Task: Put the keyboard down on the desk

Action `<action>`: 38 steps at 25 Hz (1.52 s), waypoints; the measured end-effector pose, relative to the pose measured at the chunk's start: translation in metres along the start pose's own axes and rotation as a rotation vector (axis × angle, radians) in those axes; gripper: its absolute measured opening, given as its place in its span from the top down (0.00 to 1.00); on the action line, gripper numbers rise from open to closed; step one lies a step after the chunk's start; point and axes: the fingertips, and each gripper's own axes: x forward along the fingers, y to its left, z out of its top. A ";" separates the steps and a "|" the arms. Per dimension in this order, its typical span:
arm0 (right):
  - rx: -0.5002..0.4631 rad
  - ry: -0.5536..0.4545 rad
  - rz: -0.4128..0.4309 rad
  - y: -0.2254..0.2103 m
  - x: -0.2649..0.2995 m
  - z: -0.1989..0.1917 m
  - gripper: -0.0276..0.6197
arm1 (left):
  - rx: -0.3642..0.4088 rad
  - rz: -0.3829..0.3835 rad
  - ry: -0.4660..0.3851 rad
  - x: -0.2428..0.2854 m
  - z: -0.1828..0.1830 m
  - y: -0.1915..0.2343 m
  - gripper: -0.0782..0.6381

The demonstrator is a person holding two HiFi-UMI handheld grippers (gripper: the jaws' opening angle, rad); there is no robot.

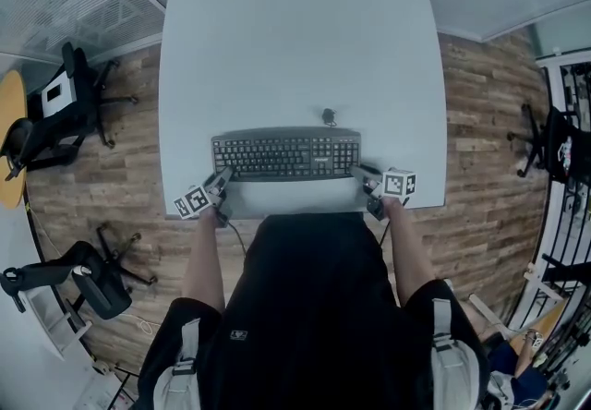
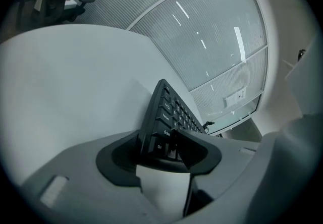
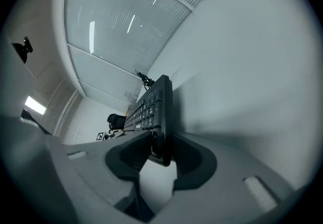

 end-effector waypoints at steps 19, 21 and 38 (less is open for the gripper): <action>-0.265 -0.072 -0.378 -0.010 0.010 0.004 0.71 | 0.489 0.432 -0.056 -0.006 0.011 0.016 0.52; -0.252 -0.101 -0.399 -0.011 0.005 0.007 0.71 | 0.496 0.400 -0.032 -0.005 0.012 0.010 0.52; -0.337 -0.234 -0.510 -0.002 -0.014 0.017 0.64 | 0.580 0.262 0.031 -0.021 0.006 0.005 0.52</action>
